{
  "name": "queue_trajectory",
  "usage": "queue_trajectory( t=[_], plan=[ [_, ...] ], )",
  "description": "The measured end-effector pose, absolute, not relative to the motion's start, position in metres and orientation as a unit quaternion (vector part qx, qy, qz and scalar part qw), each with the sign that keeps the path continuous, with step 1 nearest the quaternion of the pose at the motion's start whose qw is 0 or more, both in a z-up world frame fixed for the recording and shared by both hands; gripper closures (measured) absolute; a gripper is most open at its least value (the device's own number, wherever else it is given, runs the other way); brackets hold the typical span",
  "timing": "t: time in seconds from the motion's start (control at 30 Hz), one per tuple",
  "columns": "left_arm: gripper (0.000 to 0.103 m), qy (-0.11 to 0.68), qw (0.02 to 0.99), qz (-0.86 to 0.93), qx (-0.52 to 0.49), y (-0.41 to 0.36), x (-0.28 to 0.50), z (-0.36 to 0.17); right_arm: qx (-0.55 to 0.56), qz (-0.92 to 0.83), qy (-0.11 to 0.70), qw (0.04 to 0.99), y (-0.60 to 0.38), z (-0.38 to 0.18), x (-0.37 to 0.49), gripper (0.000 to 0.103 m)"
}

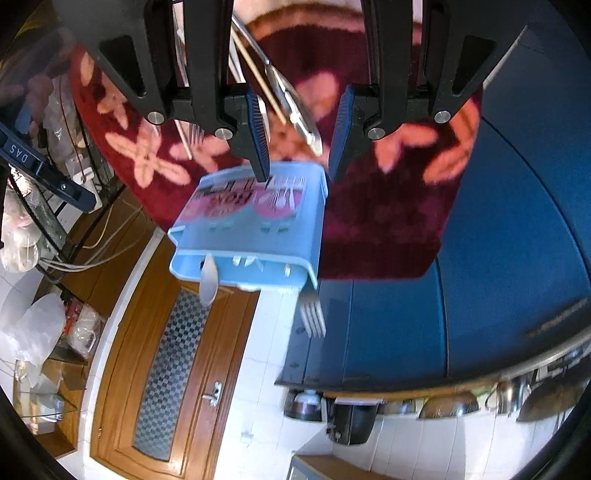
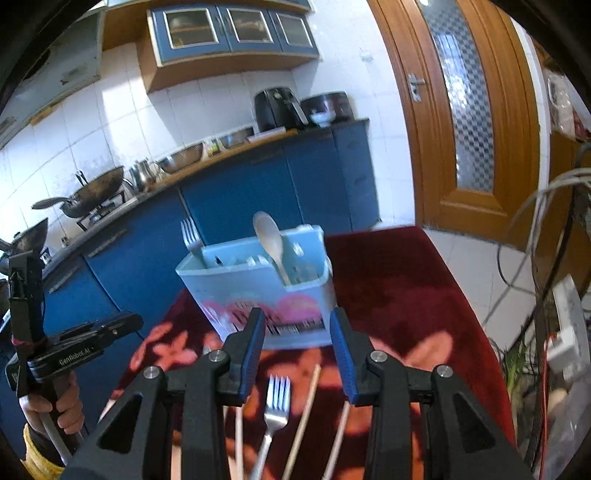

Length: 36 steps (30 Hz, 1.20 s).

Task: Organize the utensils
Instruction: 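Move both tools back down to the remaining cutlery on the cloth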

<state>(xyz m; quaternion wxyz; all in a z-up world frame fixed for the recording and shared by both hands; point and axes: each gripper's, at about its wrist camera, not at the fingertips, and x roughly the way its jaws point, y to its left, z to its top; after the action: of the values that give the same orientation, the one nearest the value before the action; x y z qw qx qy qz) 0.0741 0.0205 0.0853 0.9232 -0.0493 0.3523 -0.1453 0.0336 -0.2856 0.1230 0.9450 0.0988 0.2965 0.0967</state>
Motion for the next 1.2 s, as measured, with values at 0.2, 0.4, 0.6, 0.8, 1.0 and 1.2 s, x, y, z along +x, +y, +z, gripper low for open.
queue_trajectory(
  t=[0.2, 0.4, 0.6, 0.8, 1.0, 1.2],
  plan=[
    [0.070, 0.396, 0.906, -0.133, -0.063, 0.021, 0.078, 0.052, 0.099, 0.080, 0.342, 0.931, -0.295, 0.091, 0.030, 0.064],
    [0.070, 0.431, 0.890, -0.133, -0.066, 0.015, 0.084, 0.024, 0.100, 0.081, 0.384, 0.914, -0.300, 0.059, 0.029, 0.064],
    [0.070, 0.458, 0.877, -0.133, -0.061, 0.005, 0.090, 0.004, 0.099, 0.082, 0.421, 0.898, -0.300, 0.034, 0.030, 0.064],
    [0.070, 0.474, 0.870, -0.126, -0.049, -0.003, 0.097, -0.008, 0.092, 0.080, 0.450, 0.884, -0.294, 0.017, 0.034, 0.064],
    [0.070, 0.491, 0.862, -0.115, -0.041, -0.007, 0.110, -0.020, 0.090, 0.079, 0.471, 0.874, -0.294, 0.010, 0.039, 0.063],
    [0.070, 0.492, 0.861, -0.125, -0.032, -0.014, 0.118, -0.022, 0.074, 0.089, 0.495, 0.861, -0.291, 0.007, 0.048, 0.063]
  ],
)
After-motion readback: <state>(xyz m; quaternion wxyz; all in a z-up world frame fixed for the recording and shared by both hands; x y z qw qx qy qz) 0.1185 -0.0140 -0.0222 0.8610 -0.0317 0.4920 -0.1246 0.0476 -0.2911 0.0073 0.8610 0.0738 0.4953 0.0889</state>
